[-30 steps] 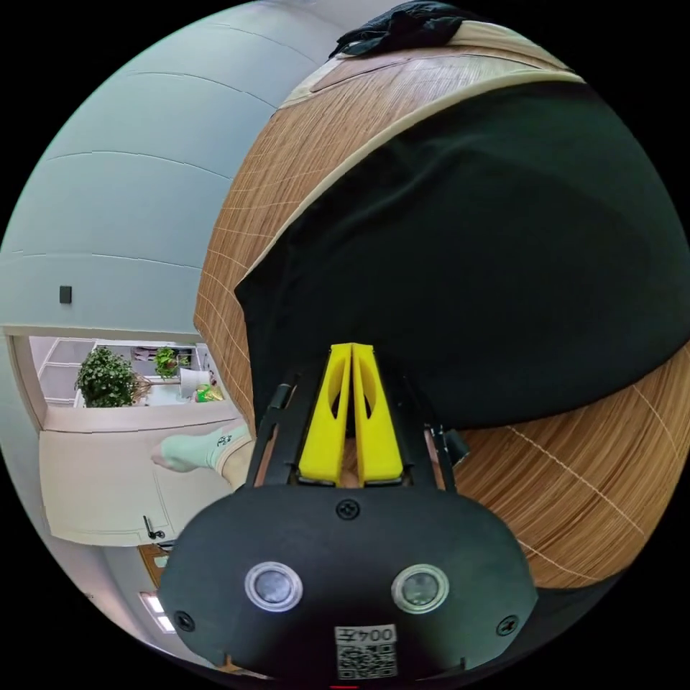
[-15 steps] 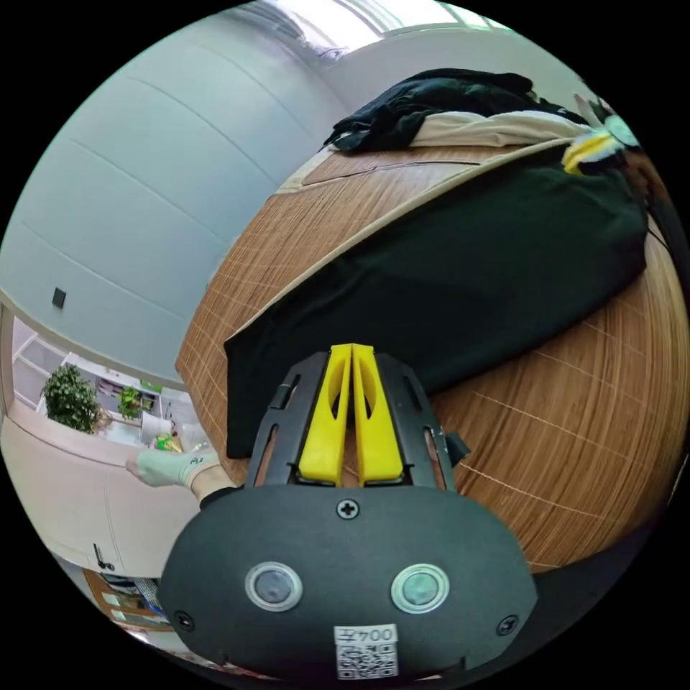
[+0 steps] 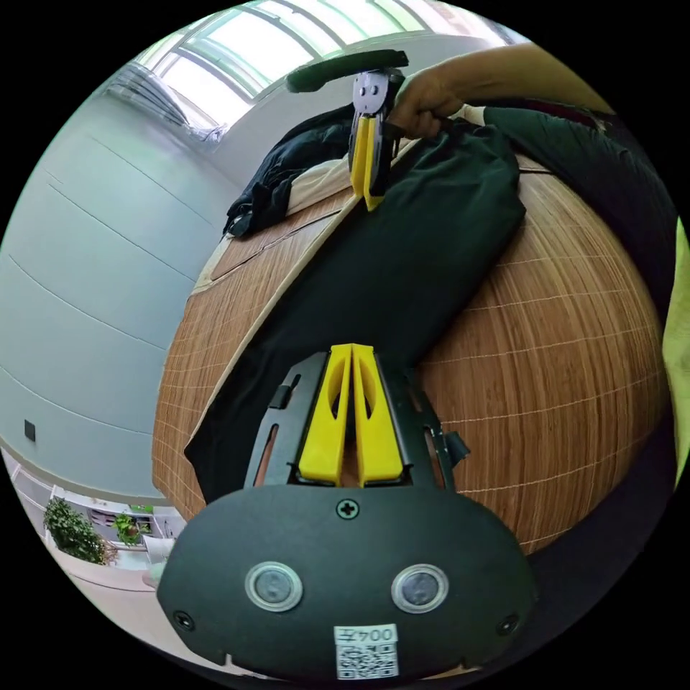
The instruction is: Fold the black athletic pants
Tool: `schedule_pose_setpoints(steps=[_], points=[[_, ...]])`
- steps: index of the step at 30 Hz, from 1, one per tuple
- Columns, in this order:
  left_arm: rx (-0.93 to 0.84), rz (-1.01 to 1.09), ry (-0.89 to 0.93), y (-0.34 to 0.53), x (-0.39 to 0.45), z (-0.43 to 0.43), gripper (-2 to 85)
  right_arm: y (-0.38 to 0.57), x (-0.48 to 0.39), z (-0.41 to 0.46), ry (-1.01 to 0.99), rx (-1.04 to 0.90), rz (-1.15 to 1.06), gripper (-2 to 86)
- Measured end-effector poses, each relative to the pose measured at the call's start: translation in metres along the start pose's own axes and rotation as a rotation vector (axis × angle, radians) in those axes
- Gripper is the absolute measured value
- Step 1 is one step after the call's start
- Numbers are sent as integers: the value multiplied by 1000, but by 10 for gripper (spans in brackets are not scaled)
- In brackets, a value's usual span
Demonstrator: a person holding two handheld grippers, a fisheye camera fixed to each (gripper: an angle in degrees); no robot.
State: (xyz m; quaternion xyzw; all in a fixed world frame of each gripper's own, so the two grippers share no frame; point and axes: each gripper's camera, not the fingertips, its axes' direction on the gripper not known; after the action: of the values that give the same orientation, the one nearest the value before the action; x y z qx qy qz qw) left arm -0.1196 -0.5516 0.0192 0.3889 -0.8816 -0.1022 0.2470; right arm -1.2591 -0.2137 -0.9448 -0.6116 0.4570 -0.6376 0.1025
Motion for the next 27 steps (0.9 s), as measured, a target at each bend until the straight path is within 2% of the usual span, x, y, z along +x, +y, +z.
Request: schedule_pose_setpoints(steps=[3, 6, 10, 12, 14, 19, 23, 27], points=[[-13, 44, 9, -6, 26, -3, 6, 59, -56, -4, -55, 14, -83, 113], [-35, 84, 1, -13, 57, -10, 9, 115, -100, 8, -21, 7, -132, 110], [-39, 8, 93, -25, 98, -19, 23, 153, -121, 41, 208, -41, -233, 51], [-52, 29, 86, -30, 124, -24, 34, 162, -108, 43, 246, -14, -226, 11], [-67, 43, 31, -36, 147, -28, 50, 169, -76, 25, 159, 47, -155, 0], [-63, 16, 50, -63, 181, -27, 76, 191, 5, 8, -127, 108, -6, -5], [-8, -20, 100, -89, 187, -25, 84, 214, 73, 5, -343, 200, 147, -5], [40, -72, 141, -121, 180, -9, 94, 235, 110, 4, -458, 279, 222, -5]])
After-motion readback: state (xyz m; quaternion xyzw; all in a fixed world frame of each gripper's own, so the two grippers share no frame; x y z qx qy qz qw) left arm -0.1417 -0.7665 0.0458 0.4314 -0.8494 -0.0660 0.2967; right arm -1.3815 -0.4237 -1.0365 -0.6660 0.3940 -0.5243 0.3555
